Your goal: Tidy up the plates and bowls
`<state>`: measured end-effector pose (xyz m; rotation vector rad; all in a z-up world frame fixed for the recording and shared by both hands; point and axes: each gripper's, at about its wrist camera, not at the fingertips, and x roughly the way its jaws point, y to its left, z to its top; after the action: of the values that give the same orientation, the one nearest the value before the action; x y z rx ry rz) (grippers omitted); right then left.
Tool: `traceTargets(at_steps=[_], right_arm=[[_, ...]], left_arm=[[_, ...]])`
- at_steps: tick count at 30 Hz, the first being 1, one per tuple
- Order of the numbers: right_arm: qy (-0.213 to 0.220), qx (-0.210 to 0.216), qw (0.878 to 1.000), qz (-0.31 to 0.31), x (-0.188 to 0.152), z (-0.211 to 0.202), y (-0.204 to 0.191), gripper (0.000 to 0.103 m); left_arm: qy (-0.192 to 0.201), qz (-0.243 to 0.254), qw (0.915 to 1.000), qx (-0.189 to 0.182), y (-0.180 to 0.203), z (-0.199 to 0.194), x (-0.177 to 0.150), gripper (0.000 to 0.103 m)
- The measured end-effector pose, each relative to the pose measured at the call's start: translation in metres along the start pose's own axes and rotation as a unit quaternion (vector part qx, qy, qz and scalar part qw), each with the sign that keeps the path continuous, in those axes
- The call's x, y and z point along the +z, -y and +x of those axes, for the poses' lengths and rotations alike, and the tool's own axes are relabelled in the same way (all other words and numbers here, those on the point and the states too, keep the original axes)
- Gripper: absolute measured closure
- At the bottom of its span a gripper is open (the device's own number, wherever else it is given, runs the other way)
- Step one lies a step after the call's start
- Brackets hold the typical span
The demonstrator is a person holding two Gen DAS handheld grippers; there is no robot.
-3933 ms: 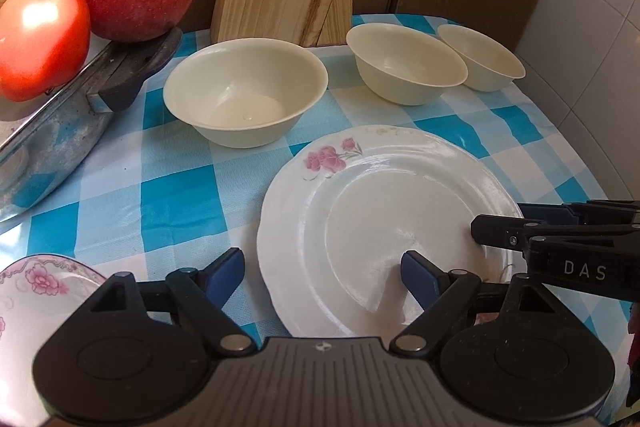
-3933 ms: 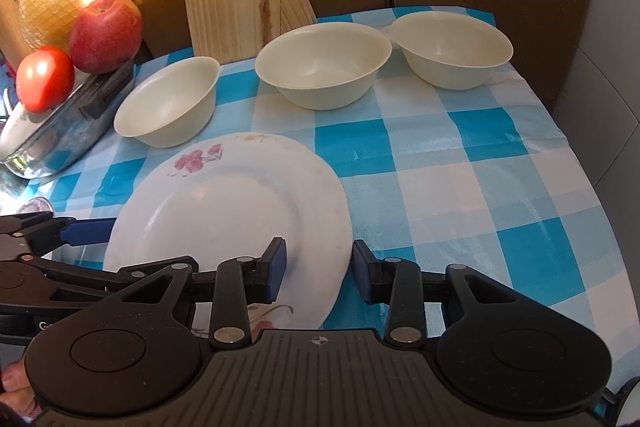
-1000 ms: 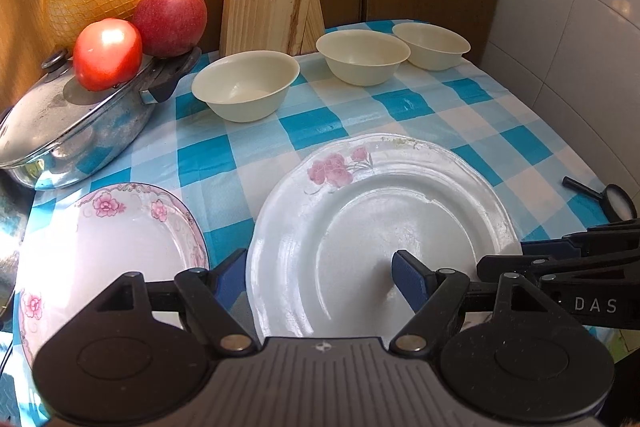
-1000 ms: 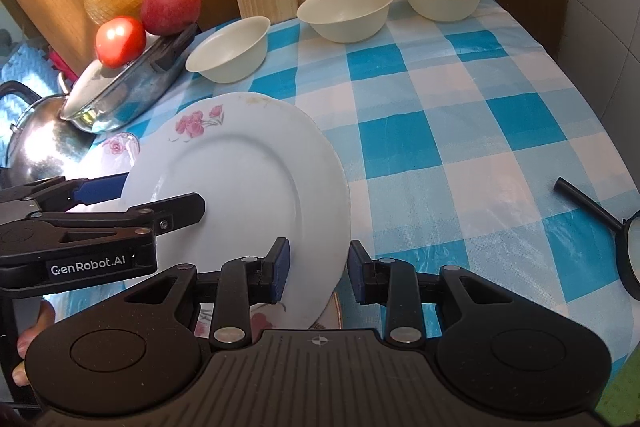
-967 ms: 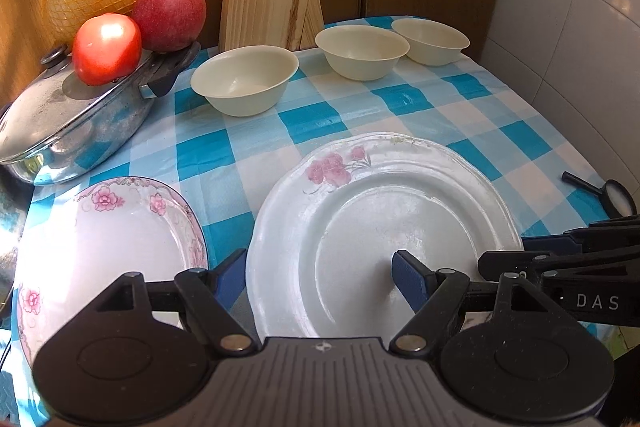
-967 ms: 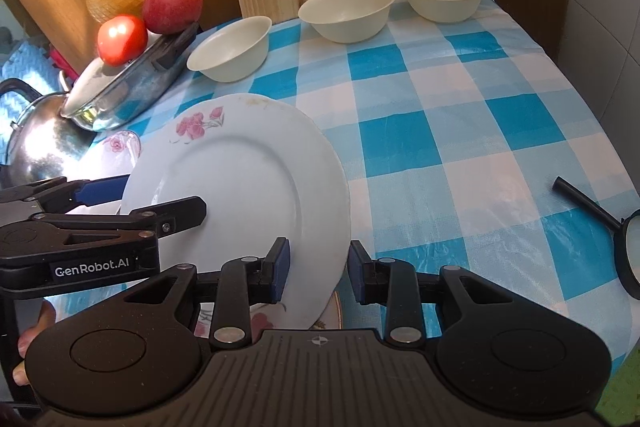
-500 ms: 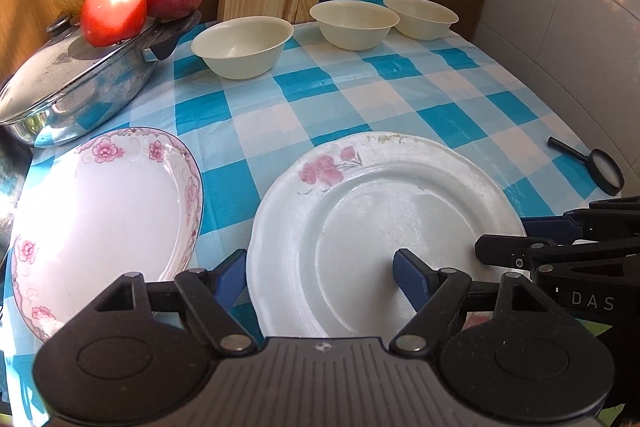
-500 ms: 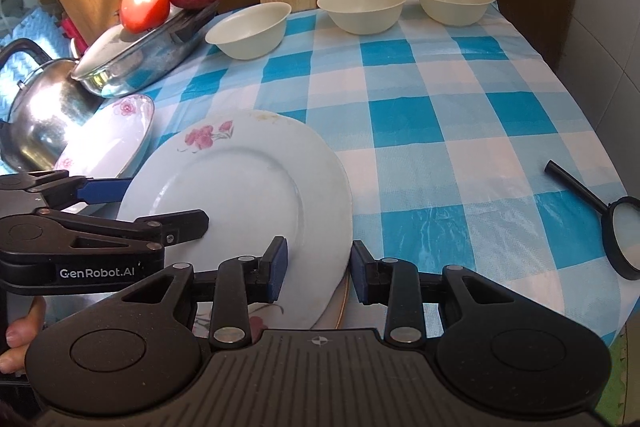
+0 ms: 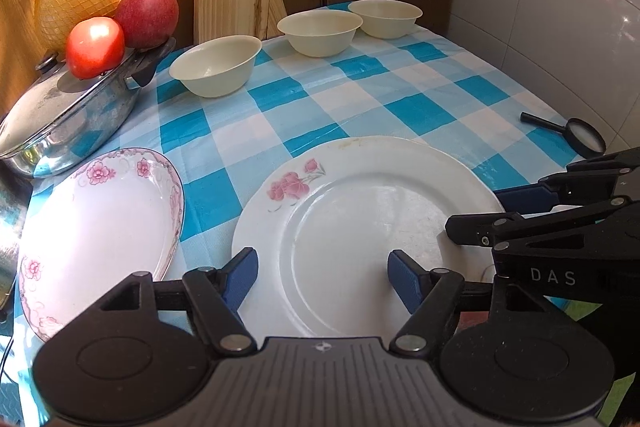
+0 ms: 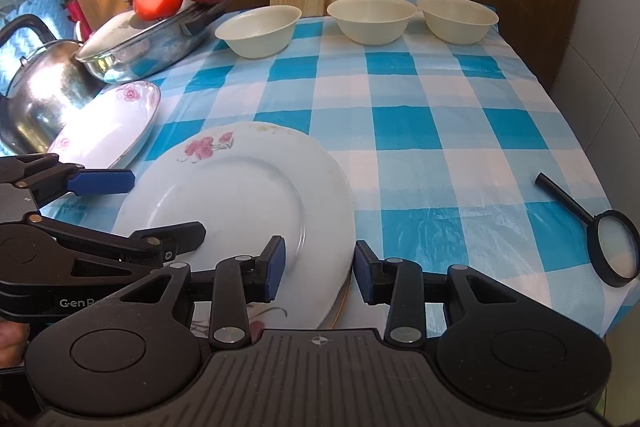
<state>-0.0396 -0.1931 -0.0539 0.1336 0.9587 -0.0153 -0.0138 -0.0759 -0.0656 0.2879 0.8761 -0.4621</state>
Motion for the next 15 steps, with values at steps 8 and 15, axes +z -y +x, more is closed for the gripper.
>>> traceTargets(at_steps=[8,15], right_arm=[[0.016,-0.011,1.0,-0.008,-0.0001,-0.0035,-0.0026,0.055],[0.034,-0.016,0.999,-0.01,0.0045,-0.0084,-0.0047,0.038]], left_arm=[[0.0,0.005,0.9998,0.018,-0.0005,0.0001,-0.0012,0.037],[0.01,0.009,0.9997,0.022,-0.0006,-0.0047,-0.0009,0.034]])
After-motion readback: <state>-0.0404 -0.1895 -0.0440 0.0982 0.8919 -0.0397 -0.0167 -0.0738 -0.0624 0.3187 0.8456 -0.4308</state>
